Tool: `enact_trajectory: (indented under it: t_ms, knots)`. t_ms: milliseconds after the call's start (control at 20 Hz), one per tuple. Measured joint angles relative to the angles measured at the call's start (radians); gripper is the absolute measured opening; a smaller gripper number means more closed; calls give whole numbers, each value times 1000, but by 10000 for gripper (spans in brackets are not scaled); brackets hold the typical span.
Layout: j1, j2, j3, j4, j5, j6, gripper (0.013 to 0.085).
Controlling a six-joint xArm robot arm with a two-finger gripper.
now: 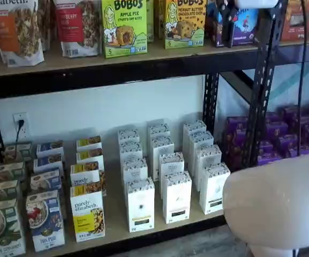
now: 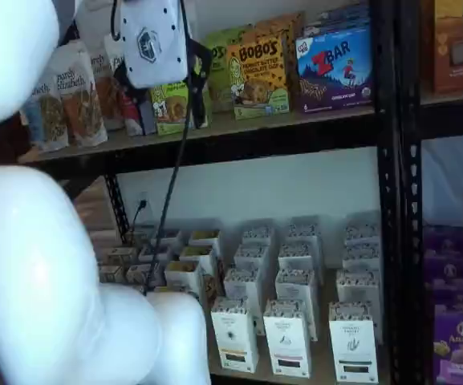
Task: Pick up the white box with a yellow strip in the middle, on the bottom shelf, the fourth box from the left
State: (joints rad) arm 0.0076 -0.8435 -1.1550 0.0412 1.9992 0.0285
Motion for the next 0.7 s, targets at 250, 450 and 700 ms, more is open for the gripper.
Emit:
enact_trajectory:
  t_ms: [250,450,700]
  knots:
    - [22,-19,19,-24,-33,12,850]
    - [4,-23,27,-7,-44,1,850]
    - [2,-29,59,-5,-70,-1,850]
